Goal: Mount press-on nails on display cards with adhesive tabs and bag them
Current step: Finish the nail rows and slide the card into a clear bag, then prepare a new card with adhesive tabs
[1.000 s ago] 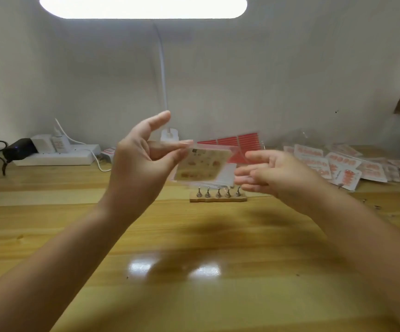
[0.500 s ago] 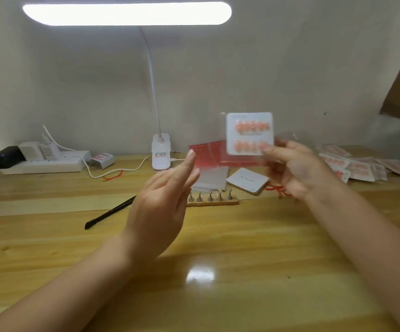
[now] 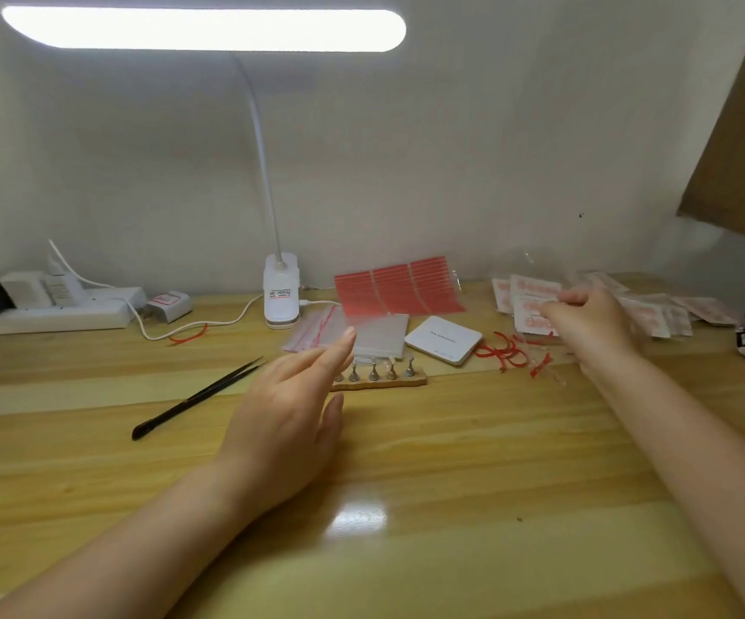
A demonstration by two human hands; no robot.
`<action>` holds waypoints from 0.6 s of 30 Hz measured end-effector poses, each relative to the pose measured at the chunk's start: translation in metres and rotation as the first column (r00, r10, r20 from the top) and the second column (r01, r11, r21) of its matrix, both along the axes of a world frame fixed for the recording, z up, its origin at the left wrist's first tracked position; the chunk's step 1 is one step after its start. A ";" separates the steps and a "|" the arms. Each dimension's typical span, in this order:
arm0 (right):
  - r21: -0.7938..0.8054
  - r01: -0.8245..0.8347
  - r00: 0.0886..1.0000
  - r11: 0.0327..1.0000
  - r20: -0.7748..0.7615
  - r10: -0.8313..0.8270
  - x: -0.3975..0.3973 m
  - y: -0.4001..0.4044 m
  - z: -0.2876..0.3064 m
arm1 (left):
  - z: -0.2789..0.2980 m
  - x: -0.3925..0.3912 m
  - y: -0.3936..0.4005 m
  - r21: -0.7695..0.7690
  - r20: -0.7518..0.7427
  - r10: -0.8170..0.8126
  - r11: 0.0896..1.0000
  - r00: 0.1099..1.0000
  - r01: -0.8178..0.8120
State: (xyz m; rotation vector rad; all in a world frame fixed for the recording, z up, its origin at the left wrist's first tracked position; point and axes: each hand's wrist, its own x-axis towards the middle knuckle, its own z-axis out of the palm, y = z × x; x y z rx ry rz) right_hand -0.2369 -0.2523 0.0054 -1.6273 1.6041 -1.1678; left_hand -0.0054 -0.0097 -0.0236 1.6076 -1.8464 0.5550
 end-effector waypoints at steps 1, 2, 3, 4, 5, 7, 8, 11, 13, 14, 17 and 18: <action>-0.022 -0.023 1.000 0.999 0.012 0.024 0.001 0.000 0.000 | -0.001 0.000 0.000 0.006 -0.003 0.010 1.000 1.000 -0.010; -0.032 -0.070 0.997 0.997 0.024 0.071 0.002 0.002 0.001 | -0.001 0.000 0.000 0.011 -0.007 0.021 1.000 1.000 -0.020; -0.039 -0.123 0.992 0.992 0.024 0.124 0.004 0.005 0.002 | -0.001 0.000 0.000 0.015 -0.012 0.031 0.999 0.999 -0.031; -0.052 -0.174 0.985 0.983 0.015 0.175 0.007 0.008 0.004 | -0.001 0.001 0.001 0.017 -0.016 0.042 0.999 0.999 -0.041; -0.074 -0.214 0.977 0.974 -0.009 0.214 0.009 0.012 0.004 | -0.001 0.001 0.001 0.018 -0.022 0.053 0.998 0.998 -0.053; -0.139 -0.262 0.963 0.955 -0.108 0.249 0.014 0.021 0.004 | -0.002 0.001 0.001 0.021 -0.041 0.076 0.997 0.996 -0.075; -0.180 -0.283 0.951 0.942 -0.184 0.250 0.015 0.025 0.004 | -0.002 0.001 0.001 0.024 -0.049 0.086 0.996 0.995 -0.085; -0.247 -0.275 0.867 0.929 -0.481 0.129 0.013 0.030 0.011 | -0.002 0.001 0.001 0.032 -0.064 0.101 0.995 0.993 -0.099; -0.186 -0.212 0.690 0.960 -0.724 0.012 0.004 0.024 0.022 | -0.002 0.001 0.001 0.030 -0.069 0.106 0.994 0.992 -0.104; -0.109 -0.154 0.574 0.982 -0.819 -0.001 -0.002 0.023 0.031 | -0.002 0.001 0.000 0.028 -0.074 0.108 0.994 0.991 -0.106; 0.114 -0.012 0.444 0.993 -0.890 0.108 -0.023 0.025 0.050 | -0.004 0.001 0.000 0.033 -0.095 0.108 0.994 0.990 -0.106; 0.166 0.017 0.474 0.986 -0.870 0.138 -0.030 0.027 0.054 | -0.004 0.001 -0.001 0.035 -0.097 0.107 0.994 0.990 -0.104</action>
